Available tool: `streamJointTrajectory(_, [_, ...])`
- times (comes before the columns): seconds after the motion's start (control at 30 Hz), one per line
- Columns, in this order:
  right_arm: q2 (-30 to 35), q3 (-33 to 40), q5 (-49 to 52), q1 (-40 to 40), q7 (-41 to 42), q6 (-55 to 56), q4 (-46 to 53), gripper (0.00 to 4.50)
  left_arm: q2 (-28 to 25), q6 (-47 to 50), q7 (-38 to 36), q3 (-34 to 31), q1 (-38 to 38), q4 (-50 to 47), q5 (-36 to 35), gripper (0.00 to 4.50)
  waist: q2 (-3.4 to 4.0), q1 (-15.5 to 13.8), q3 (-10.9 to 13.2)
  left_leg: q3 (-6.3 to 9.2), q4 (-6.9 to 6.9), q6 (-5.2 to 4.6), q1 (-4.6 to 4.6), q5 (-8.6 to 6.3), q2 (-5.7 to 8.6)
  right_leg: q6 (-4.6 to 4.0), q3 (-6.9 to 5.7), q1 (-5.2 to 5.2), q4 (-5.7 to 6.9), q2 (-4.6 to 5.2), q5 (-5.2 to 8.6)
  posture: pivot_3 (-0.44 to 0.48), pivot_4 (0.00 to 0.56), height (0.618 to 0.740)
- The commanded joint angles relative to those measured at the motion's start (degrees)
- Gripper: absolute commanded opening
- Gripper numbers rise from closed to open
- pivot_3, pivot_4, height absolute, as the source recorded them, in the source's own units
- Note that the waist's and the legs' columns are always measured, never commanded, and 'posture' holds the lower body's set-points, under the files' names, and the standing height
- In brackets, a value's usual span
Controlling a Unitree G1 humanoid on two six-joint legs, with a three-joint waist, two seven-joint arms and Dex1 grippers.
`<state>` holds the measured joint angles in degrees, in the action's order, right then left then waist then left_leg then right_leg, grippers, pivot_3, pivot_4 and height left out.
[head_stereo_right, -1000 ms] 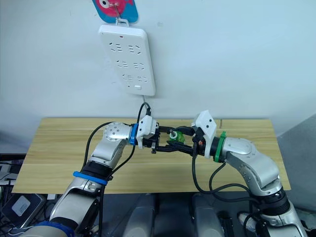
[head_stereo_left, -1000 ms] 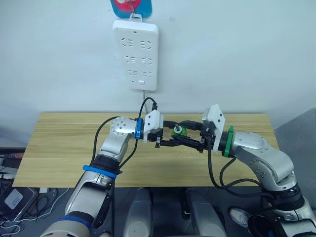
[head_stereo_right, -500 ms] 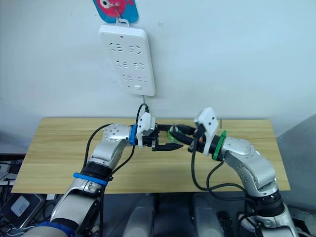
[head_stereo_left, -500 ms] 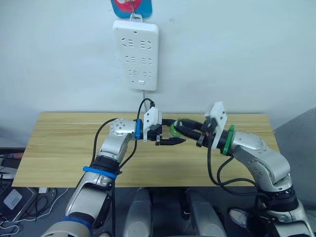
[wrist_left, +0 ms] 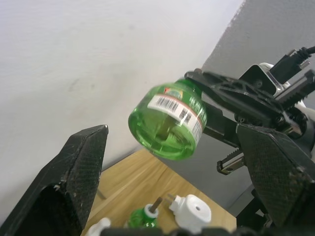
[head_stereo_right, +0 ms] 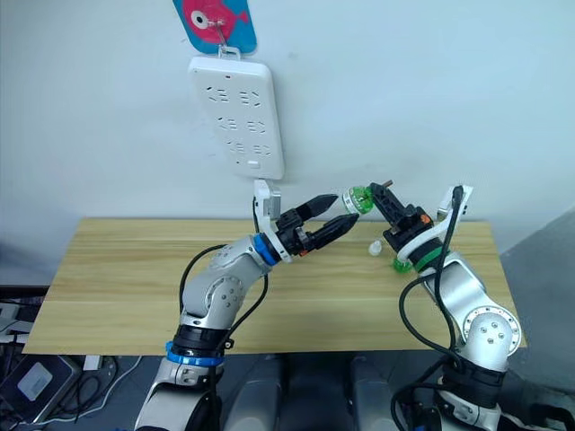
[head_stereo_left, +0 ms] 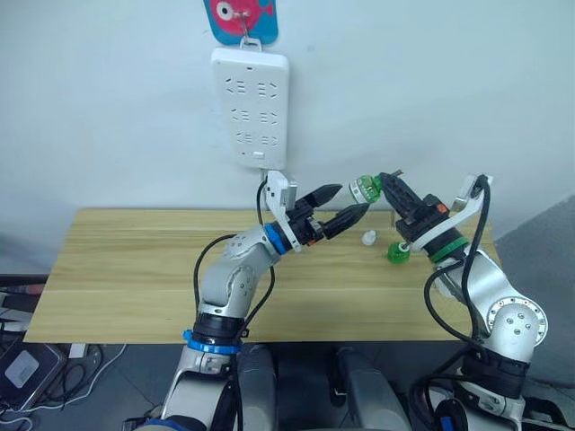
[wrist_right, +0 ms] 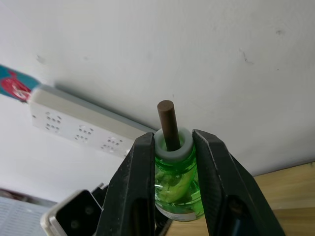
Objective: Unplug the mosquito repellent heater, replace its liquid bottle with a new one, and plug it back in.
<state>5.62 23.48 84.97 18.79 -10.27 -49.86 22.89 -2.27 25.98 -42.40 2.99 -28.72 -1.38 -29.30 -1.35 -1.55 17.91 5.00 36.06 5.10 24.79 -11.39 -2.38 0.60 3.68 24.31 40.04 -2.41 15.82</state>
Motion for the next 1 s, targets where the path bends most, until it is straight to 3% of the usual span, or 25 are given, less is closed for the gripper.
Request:
streamJointTrajectory(0.03, [2.2,-0.1,7.8,-0.6,-2.5,2.2,1.7,0.79,1.8,0.0,1.3,1.9,0.4,-3.3,-0.8,4.50,-0.03,0.1,-0.4,0.00,0.00,-0.02,-0.01,-0.01,0.00,0.00,0.00,-0.01,0.01,-0.01,0.00,0.191,0.215,0.740])
streamJointTrajectory(0.43, [11.0,-5.2,19.5,-3.2,-3.7,5.6,2.1,0.79,2.7,6.7,2.5,1.2,-0.9,-5.2,-7.3,4.50,0.03,0.1,-1.6,-0.04,0.04,-0.16,-0.10,0.07,0.00,0.26,0.13,-0.11,0.00,-0.26,0.11,0.185,0.195,0.740])
streamJointTrajectory(1.0, [15.4,-7.5,24.4,-5.0,-4.6,11.1,3.1,0.79,2.2,9.2,3.5,-0.1,-1.1,-5.2,-11.2,4.50,0.22,0.1,-2.6,-0.07,0.06,-0.18,-0.12,0.08,0.01,0.26,0.19,-0.15,0.00,-0.27,0.08,0.184,0.186,0.740])
